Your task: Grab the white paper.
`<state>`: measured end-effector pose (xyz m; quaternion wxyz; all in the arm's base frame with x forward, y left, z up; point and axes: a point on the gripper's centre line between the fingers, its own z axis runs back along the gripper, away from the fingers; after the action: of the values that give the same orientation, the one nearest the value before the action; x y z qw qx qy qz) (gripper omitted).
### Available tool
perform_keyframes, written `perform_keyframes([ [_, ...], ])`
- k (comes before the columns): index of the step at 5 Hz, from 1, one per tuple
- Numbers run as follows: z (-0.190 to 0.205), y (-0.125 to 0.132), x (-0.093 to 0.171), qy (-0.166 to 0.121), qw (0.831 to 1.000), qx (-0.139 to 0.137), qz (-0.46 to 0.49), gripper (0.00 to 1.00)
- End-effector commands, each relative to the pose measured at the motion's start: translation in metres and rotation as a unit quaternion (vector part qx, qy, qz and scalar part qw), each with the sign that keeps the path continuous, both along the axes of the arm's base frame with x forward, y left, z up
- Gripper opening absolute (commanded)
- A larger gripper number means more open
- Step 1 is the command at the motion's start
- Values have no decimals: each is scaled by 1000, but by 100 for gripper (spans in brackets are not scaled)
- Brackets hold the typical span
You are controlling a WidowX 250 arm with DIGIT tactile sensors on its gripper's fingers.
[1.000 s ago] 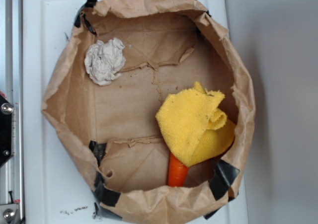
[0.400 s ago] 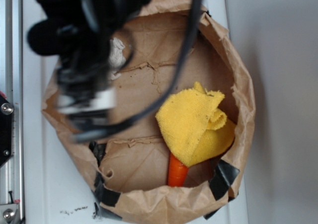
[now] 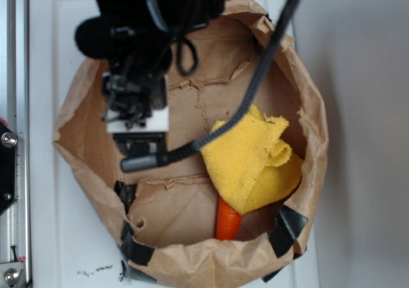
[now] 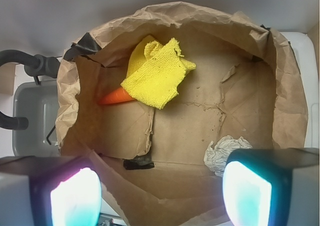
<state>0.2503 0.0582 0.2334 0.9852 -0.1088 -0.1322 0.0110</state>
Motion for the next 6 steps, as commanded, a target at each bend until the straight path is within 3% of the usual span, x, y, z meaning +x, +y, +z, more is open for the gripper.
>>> perform_keyframes([
  [1,20,1,1,-26,1000,12,8,100],
  [2,20,1,1,-26,1000,12,8,100],
  [3,-30,-17,14,-39,995,79,44,100],
  [5,-88,-23,25,-54,990,120,46,100],
  [6,-101,-17,36,-46,988,137,56,100],
])
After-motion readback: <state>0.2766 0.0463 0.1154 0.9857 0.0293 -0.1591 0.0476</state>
